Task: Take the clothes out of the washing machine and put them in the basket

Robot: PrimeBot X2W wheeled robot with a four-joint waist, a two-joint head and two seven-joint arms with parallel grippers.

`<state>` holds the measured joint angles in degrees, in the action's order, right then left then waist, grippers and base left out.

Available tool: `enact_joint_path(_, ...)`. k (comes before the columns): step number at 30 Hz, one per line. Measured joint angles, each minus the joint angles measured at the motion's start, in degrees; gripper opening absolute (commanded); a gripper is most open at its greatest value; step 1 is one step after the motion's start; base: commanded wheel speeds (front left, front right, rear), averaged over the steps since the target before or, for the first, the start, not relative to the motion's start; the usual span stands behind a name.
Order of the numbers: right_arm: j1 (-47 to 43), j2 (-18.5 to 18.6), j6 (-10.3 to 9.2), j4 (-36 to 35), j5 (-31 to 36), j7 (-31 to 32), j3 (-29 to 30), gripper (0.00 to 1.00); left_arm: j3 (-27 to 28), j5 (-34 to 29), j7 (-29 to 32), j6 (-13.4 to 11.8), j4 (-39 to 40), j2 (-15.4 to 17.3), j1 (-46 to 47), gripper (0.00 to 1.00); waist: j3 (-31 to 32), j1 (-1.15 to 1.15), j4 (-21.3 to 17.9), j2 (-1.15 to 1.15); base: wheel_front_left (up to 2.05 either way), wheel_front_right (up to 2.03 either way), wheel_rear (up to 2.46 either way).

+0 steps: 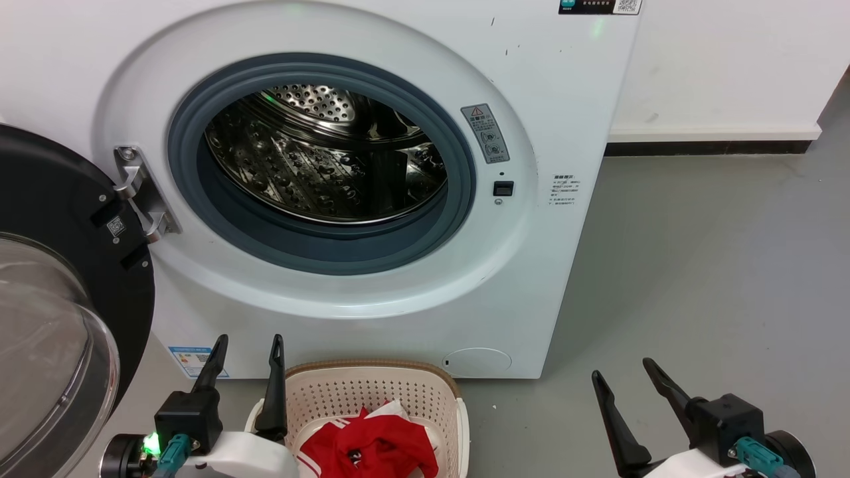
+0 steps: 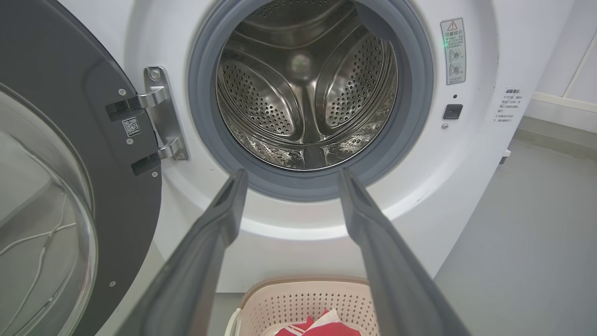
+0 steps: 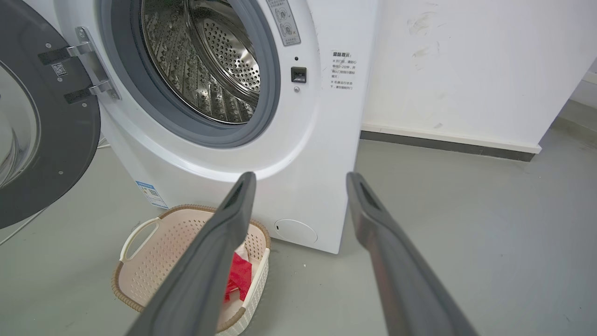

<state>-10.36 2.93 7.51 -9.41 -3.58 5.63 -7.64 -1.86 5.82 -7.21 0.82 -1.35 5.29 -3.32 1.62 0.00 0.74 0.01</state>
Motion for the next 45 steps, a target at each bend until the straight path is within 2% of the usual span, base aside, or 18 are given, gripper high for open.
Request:
enact_joint_path(8,0.1,0.0,0.00,0.2,-0.3,-0.1,0.0,1.00,-0.4,0.4,0.0,-0.3,-0.2,0.2,0.0,1.00,0.0,0.00,0.0,-0.01,0.00,0.00,0.00)
enact_joint_path(9,0.0,0.0,0.00,0.4,-0.3,-0.1,0.0,0.00,-0.4,0.4,0.0,-0.3,-0.4,0.2,0.0,0.00,0.0,0.00,0.0,0.00,0.00,0.00,0.00)
enact_joint_path(13,-0.7,0.1,0.00,2.0,-1.3,0.0,-0.2,0.00,-0.3,1.3,0.5,-0.3,-2.5,-0.4,-0.4,0.00,0.0,0.00,0.0,0.00,0.00,0.00,0.00)
enact_joint_path(27,1.4,0.9,0.00,6.0,-18.8,-0.8,1.0,0.00,1.2,17.0,3.0,0.8,-4.4,-0.6,0.3,0.00,-0.2,0.00,-0.1,0.00,0.00,0.00,0.00)
enact_joint_path(45,4.7,1.7,-0.01,10.1,-36.9,-1.6,2.7,0.00,2.8,33.9,5.5,2.3,-6.3,-0.9,2.5,0.00,-0.5,0.00,-0.2,0.00,0.00,0.00,0.00)
